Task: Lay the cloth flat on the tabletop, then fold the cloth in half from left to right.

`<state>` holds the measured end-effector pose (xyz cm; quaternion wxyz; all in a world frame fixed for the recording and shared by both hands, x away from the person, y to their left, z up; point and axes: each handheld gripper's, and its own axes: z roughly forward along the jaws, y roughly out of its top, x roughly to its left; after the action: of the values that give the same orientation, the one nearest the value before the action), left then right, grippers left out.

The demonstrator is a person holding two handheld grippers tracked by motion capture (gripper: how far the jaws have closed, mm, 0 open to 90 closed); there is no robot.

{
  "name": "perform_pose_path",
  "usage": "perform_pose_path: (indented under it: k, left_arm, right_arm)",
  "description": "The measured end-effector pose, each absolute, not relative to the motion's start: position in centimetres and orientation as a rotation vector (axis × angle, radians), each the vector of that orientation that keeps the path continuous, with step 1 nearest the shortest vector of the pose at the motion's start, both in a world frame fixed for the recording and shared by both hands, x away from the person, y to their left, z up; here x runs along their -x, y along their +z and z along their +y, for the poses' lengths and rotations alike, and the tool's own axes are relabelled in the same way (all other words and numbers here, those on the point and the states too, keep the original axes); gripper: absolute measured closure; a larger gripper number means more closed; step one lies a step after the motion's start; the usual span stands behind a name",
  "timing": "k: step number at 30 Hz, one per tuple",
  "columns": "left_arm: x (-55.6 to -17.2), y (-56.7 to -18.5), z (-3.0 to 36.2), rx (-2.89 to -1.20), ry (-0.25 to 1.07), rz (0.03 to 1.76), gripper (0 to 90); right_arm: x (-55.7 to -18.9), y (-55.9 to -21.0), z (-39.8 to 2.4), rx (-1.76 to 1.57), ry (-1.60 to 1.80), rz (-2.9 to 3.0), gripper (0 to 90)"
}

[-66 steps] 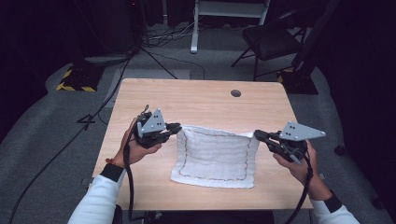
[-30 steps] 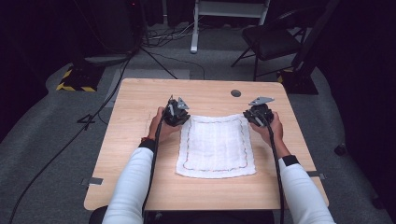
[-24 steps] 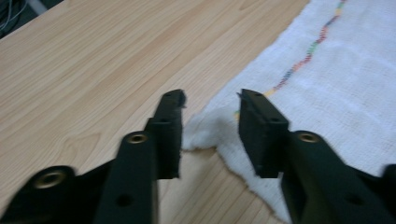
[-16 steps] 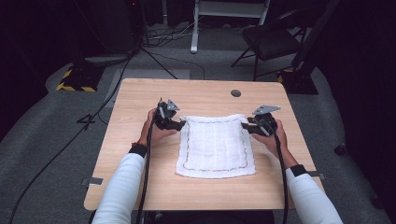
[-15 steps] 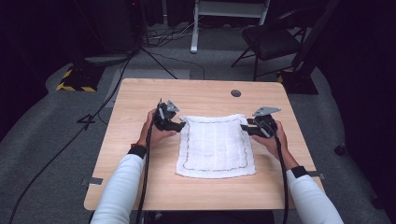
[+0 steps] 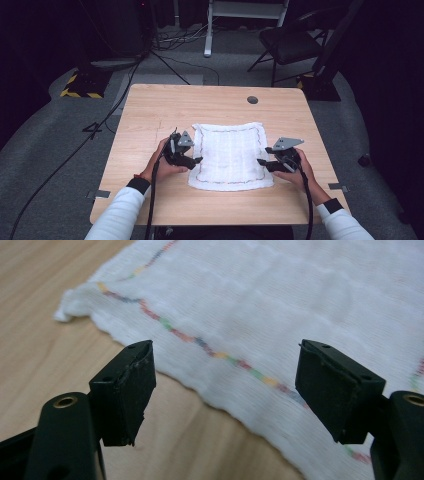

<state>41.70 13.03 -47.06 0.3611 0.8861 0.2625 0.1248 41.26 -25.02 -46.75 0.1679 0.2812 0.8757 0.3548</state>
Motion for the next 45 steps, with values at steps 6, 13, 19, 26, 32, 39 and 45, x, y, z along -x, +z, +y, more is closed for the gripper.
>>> perform_pose_path:
  k: [6, 13, 19, 26, 32, 39, 45]
  left_arm:
    - [-39.7, -47.7, 13.3, -2.321, 0.298, 0.652, 24.2]
    - [-37.8, -49.1, 12.8, -2.397, 0.275, 0.631, 23.2]
    - [-36.3, -49.4, 12.5, -2.372, 0.278, 0.622, 24.4]
    - [-34.6, -49.5, 11.9, -2.365, 0.241, 0.608, 24.8]
    - [-34.0, -48.7, 12.0, -2.348, 0.257, 0.576, 20.8]
    - [-35.6, -47.8, 13.6, -2.279, 0.303, 0.658, 19.5]
    - [-38.2, -47.1, 14.8, -2.229, 0.335, 0.732, 19.5]
  right_arm:
    - [-39.6, -47.8, -25.0, -0.760, 0.943, 2.546, 40.2]
    - [-38.4, -48.7, -26.6, -0.814, 0.906, 2.566, 37.5]
    - [-37.5, -49.0, -28.2, -0.869, 0.954, 2.536, 37.1]
    - [-36.5, -49.0, -28.8, -0.872, 0.940, 2.527, 35.2]
    - [-36.5, -48.9, -28.9, -0.877, 0.920, 2.520, 32.1]
    - [-36.5, -48.1, -28.5, -0.839, 0.950, 2.499, 32.4]
    - [-36.5, -47.3, -27.2, -0.797, 0.995, 2.493, 34.2]
